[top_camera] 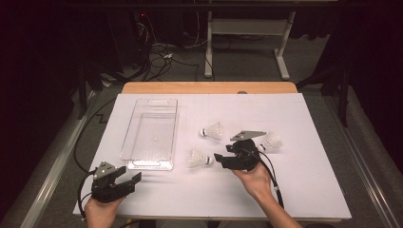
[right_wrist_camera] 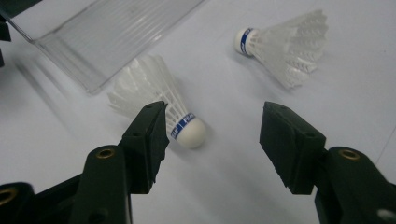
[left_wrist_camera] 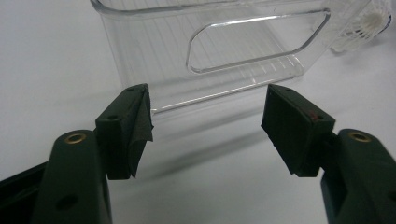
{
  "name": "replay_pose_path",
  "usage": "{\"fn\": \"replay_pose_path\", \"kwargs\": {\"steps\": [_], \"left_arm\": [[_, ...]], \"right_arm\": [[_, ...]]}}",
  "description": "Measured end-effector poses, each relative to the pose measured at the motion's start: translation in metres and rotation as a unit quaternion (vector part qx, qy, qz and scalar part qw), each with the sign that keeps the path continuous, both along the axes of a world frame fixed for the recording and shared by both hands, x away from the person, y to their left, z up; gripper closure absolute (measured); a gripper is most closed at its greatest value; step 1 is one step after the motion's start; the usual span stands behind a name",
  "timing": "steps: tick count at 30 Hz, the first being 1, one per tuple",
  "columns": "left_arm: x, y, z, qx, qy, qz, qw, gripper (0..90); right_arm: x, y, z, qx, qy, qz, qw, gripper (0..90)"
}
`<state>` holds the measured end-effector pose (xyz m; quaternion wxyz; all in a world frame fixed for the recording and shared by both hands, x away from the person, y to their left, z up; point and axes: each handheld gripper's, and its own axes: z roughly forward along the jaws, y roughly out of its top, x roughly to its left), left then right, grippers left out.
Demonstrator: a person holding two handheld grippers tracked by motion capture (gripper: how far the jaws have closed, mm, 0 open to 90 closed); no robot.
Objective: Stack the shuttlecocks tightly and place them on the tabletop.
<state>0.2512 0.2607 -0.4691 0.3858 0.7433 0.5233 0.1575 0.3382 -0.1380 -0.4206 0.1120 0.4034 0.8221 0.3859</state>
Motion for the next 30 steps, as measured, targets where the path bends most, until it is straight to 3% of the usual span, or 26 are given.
{"fn": "replay_pose_path", "kwargs": {"steps": [9, 13, 21, 30], "left_arm": [[-0.001, -0.001, 0.001, 0.002, -0.003, 0.000, 1.0000, 33.8], [0.000, -0.001, 0.000, 0.004, -0.003, 0.000, 1.0000, 33.7], [-0.002, 0.000, 0.001, 0.003, -0.007, 0.005, 1.0000, 33.8], [-0.001, -0.001, 0.001, 0.005, -0.005, 0.001, 1.0000, 33.7]], "right_arm": [[0.008, 0.014, 0.000, 0.010, 0.017, 0.007, 0.9998, 43.5], [0.010, 0.017, 0.000, -0.001, 0.022, 0.007, 0.9997, 43.8], [0.011, 0.018, 0.004, 0.009, 0.033, 0.005, 0.9994, 44.6], [0.015, 0.021, 0.009, 0.008, 0.031, 0.009, 0.9995, 45.3]]}}
